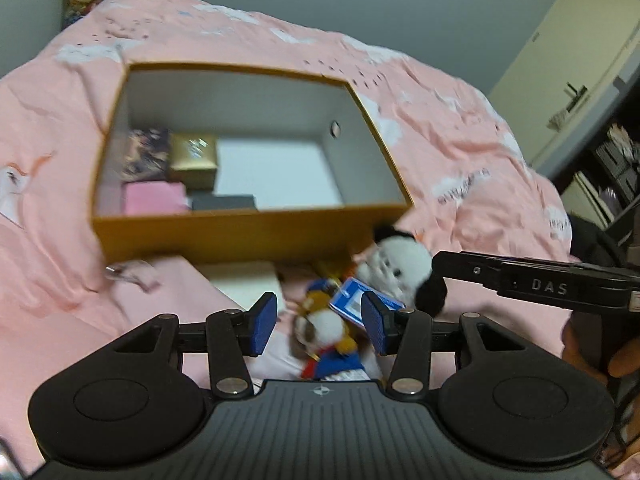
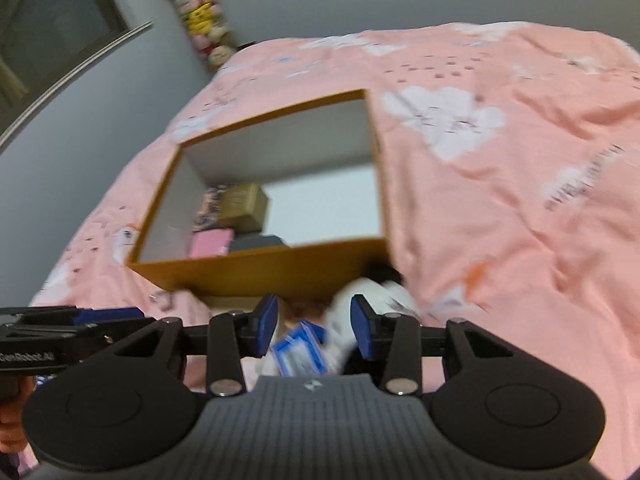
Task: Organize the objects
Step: 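Grasp the black-and-white plush with the right tool while the left tool grasps the tagged bear plush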
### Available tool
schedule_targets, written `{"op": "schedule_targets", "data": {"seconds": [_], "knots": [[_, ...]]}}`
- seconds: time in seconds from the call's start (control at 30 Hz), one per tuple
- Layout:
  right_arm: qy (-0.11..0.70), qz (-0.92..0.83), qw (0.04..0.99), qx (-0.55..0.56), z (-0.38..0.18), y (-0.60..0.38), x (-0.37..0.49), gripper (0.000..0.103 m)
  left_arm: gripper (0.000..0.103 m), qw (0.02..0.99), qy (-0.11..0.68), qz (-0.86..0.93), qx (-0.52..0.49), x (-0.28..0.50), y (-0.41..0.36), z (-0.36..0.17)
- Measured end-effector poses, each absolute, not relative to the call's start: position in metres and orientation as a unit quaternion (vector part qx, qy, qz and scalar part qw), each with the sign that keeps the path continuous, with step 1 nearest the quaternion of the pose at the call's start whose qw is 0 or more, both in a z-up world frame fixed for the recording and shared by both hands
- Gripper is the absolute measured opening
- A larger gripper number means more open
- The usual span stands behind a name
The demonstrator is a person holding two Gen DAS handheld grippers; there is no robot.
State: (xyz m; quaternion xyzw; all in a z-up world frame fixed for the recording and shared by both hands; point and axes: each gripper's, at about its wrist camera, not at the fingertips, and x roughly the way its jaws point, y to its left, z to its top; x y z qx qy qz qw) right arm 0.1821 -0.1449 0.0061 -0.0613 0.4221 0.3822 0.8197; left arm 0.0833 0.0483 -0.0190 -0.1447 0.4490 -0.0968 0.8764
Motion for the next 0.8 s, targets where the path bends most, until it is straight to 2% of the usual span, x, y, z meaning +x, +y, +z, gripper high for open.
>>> {"op": "schedule_targets", "data": {"seconds": [0.27,0.67,0.8], "knots": [[0.419,0.359,0.831,-0.074,-0.021,-0.171,0.167,0.043,0.055,0.864,0.483,-0.103,-0.097,0.084,0.004,-0.061],[0.435,0.349,0.823,-0.107,-0.061,-0.169,0.174,0.043,0.056,0.857,0.504,-0.074,-0.073,0.101,-0.012,-0.098],[0.441,0.349,0.821,-0.100,-0.070,-0.167,0.181,0.048,0.057,0.856,0.508,-0.069,-0.069,0.105,-0.014,-0.105]]}}
